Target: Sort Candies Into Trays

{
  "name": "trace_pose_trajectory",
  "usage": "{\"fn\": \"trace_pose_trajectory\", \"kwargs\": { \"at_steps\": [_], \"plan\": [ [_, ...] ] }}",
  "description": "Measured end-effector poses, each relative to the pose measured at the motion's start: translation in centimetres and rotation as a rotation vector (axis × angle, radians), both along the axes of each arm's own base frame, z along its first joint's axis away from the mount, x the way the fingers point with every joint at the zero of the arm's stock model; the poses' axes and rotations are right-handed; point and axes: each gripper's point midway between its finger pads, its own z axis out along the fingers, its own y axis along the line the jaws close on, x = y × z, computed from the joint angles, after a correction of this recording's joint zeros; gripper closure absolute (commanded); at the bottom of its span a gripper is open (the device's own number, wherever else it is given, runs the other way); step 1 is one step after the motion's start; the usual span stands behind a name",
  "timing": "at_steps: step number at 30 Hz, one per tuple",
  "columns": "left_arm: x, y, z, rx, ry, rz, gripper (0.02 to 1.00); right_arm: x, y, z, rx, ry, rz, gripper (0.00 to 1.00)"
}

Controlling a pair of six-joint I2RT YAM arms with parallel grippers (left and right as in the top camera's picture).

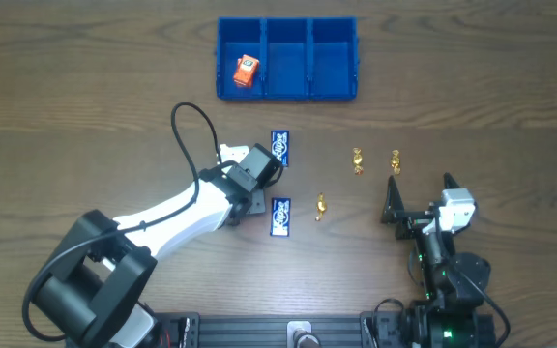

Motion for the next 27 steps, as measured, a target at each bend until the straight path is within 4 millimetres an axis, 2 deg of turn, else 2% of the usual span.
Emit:
{"fn": "trace_pose_trajectory", "kwargs": {
  "at_steps": [4,5,6,7,10,13,14,15,17,18,20,22,24,25,27],
  "plan": [
    [0.4,0.2,0.4,0.016,-0.017,0.005,0.702,0.0,0.0,0.0,0.0,0.0,0.0,0.003],
    [0.7,0.4,1.0,0.03,-0.035,0.004,0.706,0.0,0.0,0.0,0.0,0.0,0.0,0.003],
    [1.9,0.2,2.7,0.033,-0.087,0.001,0.72,0.0,0.0,0.0,0.0,0.0,0.0,0.001],
    [3.6,-0.3,5.1,0.018,-0.157,0.003,0.733,0.0,0.0,0.0,0.0,0.0,0.0,0.003],
    [11.5,-1.6,16.8,-0.055,-0.435,0.013,0.733,0.0,0.0,0.0,0.0,0.0,0.0,0.003],
    [17.6,-0.1,25.8,-0.068,-0.622,0.049,0.722,0.0,0.0,0.0,0.0,0.001,0.0,0.003],
    [20.0,0.5,28.2,-0.058,-0.672,0.053,0.726,0.0,0.0,0.0,0.0,0.0,0.0,0.003],
    [21.4,1.0,28.9,-0.041,-0.675,0.052,0.724,0.0,0.0,0.0,0.0,0.0,0.0,0.003],
    [23.7,1.2,28.6,-0.021,-0.664,0.045,0.722,0.0,0.0,0.0,0.0,0.0,0.0,0.003],
    [25.6,1.2,26.8,-0.002,-0.623,0.027,0.72,0.0,0.0,0.0,0.0,0.0,0.0,0.003],
    [27.1,0.8,23.3,0.003,-0.542,-0.007,0.713,0.0,0.0,0.0,0.0,0.0,0.0,0.003],
    [28.0,0.4,19.7,-0.003,-0.472,-0.032,0.715,0.0,0.0,0.0,0.0,0.0,0.0,0.003],
    [28.2,0.2,16.9,-0.008,-0.417,-0.047,0.711,0.0,0.0,0.0,0.0,0.0,0.0,0.003],
    [28.3,0.0,15.9,-0.016,-0.397,-0.054,0.706,0.0,0.0,0.0,0.0,0.0,0.0,0.003],
    [28.3,-0.2,15.5,-0.025,-0.387,-0.06,0.702,0.0,0.0,0.0,0.0,0.0,0.0,0.003]
  ]
}}
